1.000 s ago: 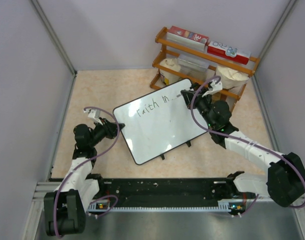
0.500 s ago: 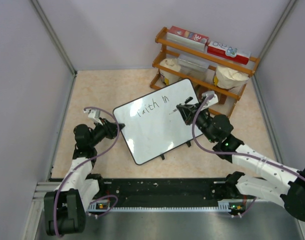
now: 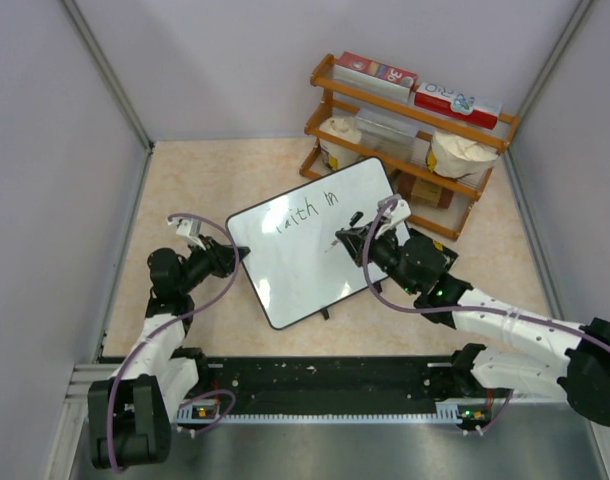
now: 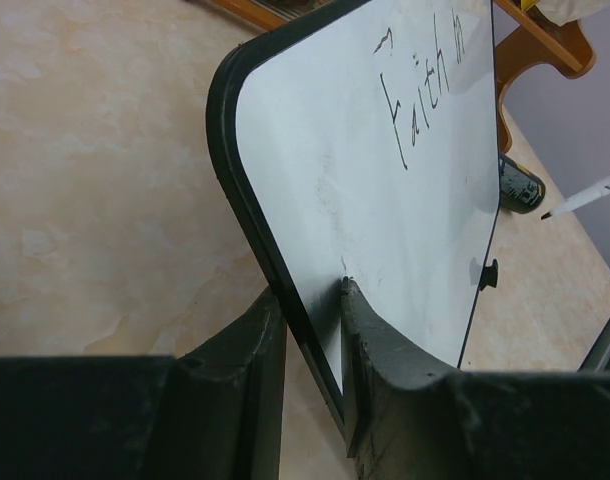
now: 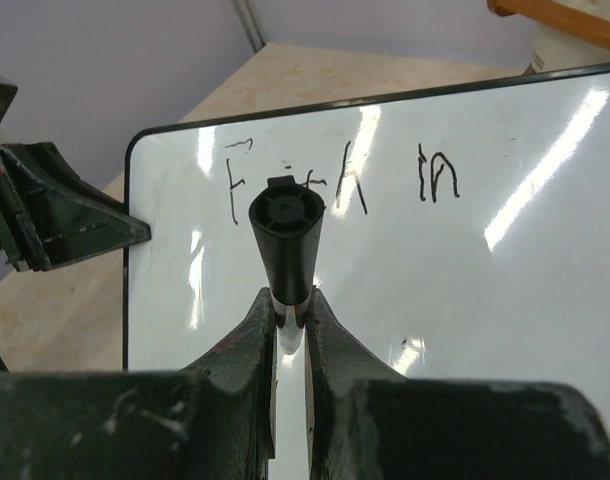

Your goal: Write a sentence on the whiteboard

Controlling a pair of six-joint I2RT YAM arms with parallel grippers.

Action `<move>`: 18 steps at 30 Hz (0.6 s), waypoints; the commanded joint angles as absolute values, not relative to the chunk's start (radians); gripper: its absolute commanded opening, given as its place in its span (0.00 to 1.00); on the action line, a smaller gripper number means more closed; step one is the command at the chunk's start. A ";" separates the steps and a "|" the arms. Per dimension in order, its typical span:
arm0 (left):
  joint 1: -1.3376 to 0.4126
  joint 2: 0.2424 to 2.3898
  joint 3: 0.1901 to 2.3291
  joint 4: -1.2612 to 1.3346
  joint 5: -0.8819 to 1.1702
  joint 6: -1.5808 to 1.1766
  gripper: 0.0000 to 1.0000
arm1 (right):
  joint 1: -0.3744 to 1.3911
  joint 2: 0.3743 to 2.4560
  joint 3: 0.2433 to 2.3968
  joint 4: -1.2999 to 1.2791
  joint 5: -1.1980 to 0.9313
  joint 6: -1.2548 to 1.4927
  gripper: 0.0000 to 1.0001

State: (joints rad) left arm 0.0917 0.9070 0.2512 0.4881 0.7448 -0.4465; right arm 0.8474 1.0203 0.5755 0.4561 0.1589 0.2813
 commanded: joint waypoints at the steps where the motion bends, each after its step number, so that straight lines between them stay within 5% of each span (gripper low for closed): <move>1: 0.092 0.925 0.230 0.522 0.695 -0.370 0.00 | 0.888 1.094 0.627 0.551 0.137 0.310 0.00; 18: 0.094 0.931 0.232 0.529 0.706 -0.373 0.00 | 0.973 1.419 0.785 0.817 0.213 0.275 0.00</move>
State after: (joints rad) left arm 0.0917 0.9154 0.2504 0.5018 0.7483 -0.4469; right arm 0.9604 1.3739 0.7055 0.6971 0.1848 0.2947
